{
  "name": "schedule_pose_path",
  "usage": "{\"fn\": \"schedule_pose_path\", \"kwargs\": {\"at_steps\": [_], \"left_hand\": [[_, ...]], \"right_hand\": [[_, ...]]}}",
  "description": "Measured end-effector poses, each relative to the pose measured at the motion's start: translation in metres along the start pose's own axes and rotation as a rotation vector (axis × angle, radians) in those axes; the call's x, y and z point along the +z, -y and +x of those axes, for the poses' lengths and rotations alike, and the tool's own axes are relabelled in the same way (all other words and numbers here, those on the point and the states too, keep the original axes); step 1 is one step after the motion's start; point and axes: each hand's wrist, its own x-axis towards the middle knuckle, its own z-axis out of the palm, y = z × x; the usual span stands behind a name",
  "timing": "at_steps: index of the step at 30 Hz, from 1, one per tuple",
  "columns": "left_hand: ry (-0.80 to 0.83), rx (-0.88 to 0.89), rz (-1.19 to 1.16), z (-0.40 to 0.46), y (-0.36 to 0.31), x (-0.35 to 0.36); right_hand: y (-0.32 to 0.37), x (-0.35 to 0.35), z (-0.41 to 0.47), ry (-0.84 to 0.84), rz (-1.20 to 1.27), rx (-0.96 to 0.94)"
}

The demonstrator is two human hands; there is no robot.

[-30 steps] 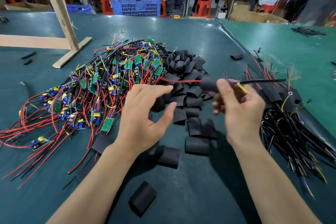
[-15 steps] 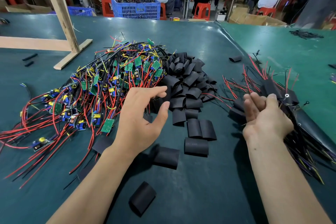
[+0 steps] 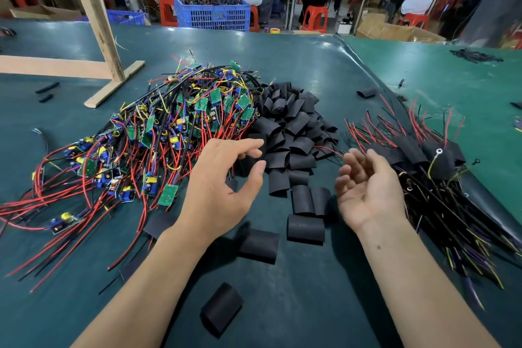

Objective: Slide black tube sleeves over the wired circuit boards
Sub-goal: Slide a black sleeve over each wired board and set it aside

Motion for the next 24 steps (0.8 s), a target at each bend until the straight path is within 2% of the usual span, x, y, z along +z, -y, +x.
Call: {"fn": "schedule_pose_path", "kwargs": {"at_steps": [5,10,17,24], "left_hand": [[0.006,-0.008,0.008,0.0,-0.001,-0.001],[0.114,-0.085,0.063,0.0,0.002,-0.002],[0.195,-0.148,0.083,-0.001,0.003,-0.001],[0.258,-0.219,0.285,-0.001,0.014,-0.004]], "right_hand": [[-0.006,0.004,0.003,0.06,-0.258,-0.101],[0.006,-0.007,0.021,-0.076,-0.373,-0.165],[0.011,-0.016,0.036,-0.12,-0.459,-0.183],[0.029,-0.026,0.042,-0.133,-0.396,-0.181]]}}
